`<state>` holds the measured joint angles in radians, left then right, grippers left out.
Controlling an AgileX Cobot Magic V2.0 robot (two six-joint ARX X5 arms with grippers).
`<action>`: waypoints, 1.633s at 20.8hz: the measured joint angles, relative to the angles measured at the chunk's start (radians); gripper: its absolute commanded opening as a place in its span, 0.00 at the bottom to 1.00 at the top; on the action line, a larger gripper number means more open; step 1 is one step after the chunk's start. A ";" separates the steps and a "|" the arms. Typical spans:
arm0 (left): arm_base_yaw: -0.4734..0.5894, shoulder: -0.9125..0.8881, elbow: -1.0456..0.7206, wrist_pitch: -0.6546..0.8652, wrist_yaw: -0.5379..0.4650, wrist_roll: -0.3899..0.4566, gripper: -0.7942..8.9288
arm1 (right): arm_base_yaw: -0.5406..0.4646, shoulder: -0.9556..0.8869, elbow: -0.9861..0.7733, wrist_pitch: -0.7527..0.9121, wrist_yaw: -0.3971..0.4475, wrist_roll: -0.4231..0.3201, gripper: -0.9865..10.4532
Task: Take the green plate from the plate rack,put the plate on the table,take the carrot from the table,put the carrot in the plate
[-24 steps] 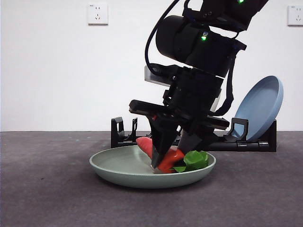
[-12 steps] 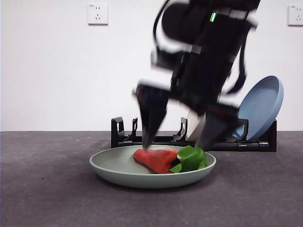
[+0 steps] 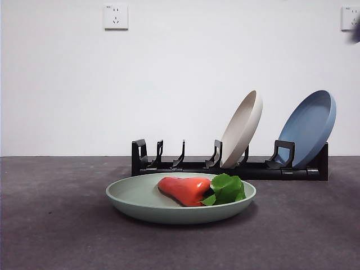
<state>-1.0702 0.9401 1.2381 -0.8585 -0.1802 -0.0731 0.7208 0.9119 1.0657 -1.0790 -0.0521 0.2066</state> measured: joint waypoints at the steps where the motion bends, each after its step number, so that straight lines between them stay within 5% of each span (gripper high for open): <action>1: 0.000 0.000 0.000 -0.010 0.000 0.000 0.44 | 0.000 -0.039 0.000 -0.041 0.000 0.004 0.61; 3: 0.000 0.000 0.000 -0.024 0.000 0.000 0.42 | 0.000 -0.109 0.000 -0.105 0.000 0.011 0.56; 6: 0.000 0.000 0.000 -0.049 0.001 0.000 0.06 | 0.000 -0.181 0.000 -0.121 0.000 0.019 0.08; 34: 0.000 0.000 0.000 -0.058 0.000 -0.004 0.08 | 0.000 -0.204 0.000 -0.122 0.001 0.033 0.09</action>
<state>-1.0702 0.9401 1.2381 -0.9169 -0.1802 -0.0769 0.7208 0.7082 1.0657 -1.2007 -0.0509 0.2398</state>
